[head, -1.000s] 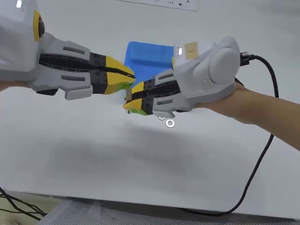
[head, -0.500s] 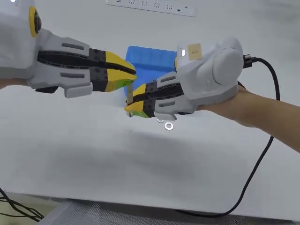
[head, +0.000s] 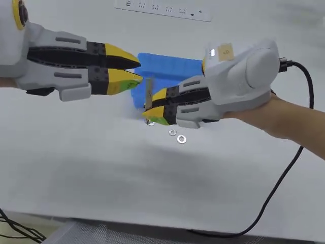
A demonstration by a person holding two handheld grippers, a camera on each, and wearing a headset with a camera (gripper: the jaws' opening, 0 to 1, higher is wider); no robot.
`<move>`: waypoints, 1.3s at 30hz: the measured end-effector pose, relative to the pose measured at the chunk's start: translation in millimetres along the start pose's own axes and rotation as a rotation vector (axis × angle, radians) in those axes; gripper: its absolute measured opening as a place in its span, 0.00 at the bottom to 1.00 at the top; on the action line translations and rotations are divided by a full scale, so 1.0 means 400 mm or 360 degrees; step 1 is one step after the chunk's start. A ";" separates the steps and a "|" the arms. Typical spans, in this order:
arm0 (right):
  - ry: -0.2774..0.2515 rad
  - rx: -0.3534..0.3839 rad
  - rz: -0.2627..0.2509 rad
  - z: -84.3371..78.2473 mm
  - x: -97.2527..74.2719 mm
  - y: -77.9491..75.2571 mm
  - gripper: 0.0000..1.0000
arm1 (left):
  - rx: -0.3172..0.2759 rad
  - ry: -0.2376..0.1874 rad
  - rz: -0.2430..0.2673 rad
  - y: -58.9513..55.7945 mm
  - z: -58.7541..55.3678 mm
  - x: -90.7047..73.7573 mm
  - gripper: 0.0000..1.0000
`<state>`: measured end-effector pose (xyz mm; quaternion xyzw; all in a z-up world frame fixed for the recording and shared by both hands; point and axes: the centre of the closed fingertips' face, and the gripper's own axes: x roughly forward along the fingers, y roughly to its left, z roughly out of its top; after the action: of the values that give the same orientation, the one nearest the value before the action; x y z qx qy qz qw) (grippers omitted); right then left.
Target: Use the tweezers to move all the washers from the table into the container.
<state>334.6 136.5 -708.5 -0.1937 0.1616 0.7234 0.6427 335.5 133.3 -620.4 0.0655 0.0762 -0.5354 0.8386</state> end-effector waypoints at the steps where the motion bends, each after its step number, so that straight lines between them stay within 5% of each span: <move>1: -0.0008 0.0010 -0.0011 0.002 -0.006 -0.007 0.08 | -0.0002 0.0003 0.0002 0.002 -0.003 -0.002 0.19; 17: -0.0066 0.0027 -0.0182 0.029 -0.094 -0.117 0.08 | -0.0082 0.0024 0.0025 0.005 -0.030 0.002 0.38; 24: -0.0050 0.0033 -0.0273 0.003 -0.108 -0.184 0.09 | -0.0091 0.0022 0.0053 0.013 -0.050 0.003 0.53; 30: 0.0011 0.0045 -0.0340 -0.055 -0.110 -0.261 0.09 | -0.0119 0.0099 0.0092 0.023 -0.089 -0.009 0.60; 39: 0.0000 0.0111 -0.0357 -0.106 -0.078 -0.312 0.09 | -0.0164 0.0131 0.0180 0.039 -0.112 -0.027 0.88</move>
<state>464.6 104.1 -728.5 -0.1881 0.1640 0.6409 0.7259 342.6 158.2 -661.7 0.0485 0.1341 -0.4794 0.8659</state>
